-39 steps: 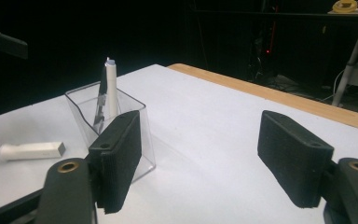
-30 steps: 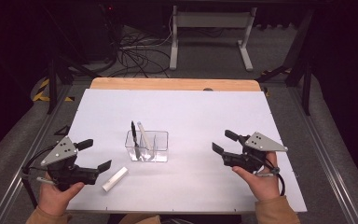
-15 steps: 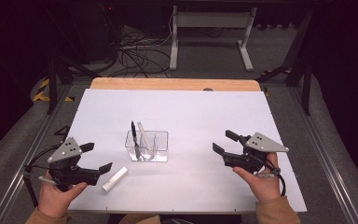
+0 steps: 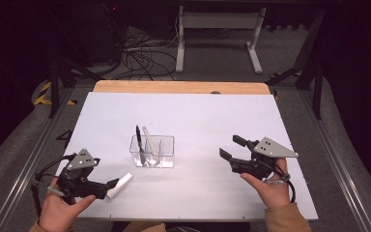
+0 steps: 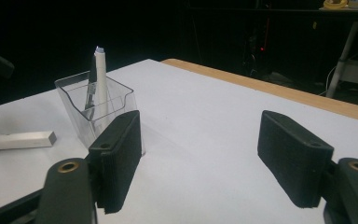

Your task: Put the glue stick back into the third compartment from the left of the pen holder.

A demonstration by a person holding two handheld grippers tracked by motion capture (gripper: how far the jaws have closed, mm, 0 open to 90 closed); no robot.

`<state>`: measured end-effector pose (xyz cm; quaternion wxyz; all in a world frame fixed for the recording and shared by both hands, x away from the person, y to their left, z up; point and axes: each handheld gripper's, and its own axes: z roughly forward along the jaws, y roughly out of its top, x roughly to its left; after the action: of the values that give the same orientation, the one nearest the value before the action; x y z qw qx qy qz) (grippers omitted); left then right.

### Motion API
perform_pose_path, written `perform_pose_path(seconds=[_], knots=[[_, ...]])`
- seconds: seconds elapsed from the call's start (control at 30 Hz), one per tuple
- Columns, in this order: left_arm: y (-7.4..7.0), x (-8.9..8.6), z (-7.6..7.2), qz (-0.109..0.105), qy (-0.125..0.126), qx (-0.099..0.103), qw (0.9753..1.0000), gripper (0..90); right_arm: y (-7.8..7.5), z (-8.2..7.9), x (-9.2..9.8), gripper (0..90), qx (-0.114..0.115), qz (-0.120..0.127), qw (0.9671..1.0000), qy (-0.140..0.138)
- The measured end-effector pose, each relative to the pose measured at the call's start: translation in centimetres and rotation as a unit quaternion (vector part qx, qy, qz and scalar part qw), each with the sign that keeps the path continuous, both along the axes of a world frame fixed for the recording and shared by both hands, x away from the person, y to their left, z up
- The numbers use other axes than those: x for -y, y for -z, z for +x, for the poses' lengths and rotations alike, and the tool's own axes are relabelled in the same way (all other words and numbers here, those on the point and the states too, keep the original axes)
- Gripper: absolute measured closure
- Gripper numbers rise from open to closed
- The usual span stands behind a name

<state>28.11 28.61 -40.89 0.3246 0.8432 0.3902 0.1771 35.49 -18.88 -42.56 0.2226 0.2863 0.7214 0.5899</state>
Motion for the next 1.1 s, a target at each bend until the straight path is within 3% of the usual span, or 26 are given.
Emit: perform_pose_path(seconds=[0.4,0.5,0.63,0.7,0.73,0.83,1.0,1.1], knots=[[1.7,0.7,0.2,0.047,-0.011,-0.043,0.9979,12.8,0.0,0.0,-0.1,31.2,-0.002,0.000,1.0000,-0.001],[2.1,0.7,0.3,0.048,-0.013,-0.055,0.9972,13.8,0.1,0.0,-0.1,31.2,-0.002,-0.001,1.0000,-0.001],[2.7,0.9,0.5,0.059,-0.014,-0.076,0.9953,15.8,0.1,0.0,-0.2,31.2,-0.003,-0.002,1.0000,-0.002],[3.0,1.1,0.7,0.070,-0.011,-0.083,0.9940,17.4,0.2,0.0,-0.2,31.2,-0.003,-0.002,1.0000,-0.002],[3.5,1.4,0.8,0.085,-0.013,-0.092,0.9921,18.0,0.2,0.1,-0.1,31.2,-0.003,-0.002,1.0000,-0.001],[3.8,1.4,0.9,0.088,-0.011,-0.099,0.9912,21.5,0.2,0.0,-0.1,31.2,-0.004,-0.002,1.0000,0.000],[4.3,1.5,1.1,0.106,0.001,-0.123,0.9867,30.1,0.3,0.1,-0.1,31.2,-0.005,-0.003,1.0000,-0.001],[4.6,1.6,1.1,0.110,0.003,-0.131,0.9853,33.4,0.3,0.1,-0.1,31.2,-0.006,-0.004,1.0000,0.000]])
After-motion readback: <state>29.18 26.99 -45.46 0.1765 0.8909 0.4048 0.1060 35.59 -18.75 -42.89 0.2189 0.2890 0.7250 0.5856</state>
